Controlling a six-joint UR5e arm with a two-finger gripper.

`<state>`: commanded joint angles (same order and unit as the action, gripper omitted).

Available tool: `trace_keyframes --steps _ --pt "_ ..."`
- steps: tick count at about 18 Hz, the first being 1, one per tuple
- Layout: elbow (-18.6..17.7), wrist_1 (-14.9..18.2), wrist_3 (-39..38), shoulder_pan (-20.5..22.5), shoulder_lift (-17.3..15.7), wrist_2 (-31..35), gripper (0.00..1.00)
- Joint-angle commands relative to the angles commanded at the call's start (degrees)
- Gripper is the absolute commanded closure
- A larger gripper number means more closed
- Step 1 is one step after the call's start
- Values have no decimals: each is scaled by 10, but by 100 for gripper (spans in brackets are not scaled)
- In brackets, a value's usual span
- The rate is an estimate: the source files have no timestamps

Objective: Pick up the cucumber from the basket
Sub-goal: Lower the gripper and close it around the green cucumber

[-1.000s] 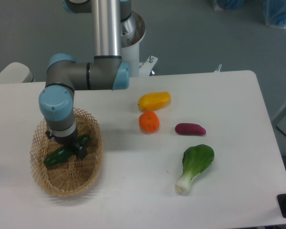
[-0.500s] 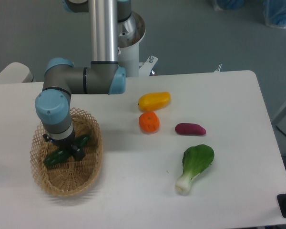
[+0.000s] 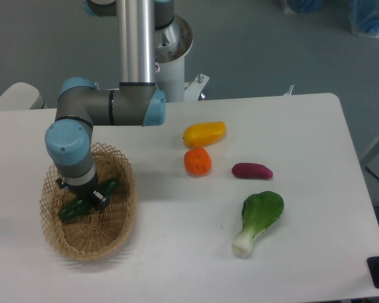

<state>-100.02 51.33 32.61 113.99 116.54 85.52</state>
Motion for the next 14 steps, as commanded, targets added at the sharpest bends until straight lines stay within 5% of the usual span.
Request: trace_keyframes --steps 4,14 --pt "11 2 3 2 -4 -3 90" --pt "76 9 9 48 -11 -6 89"
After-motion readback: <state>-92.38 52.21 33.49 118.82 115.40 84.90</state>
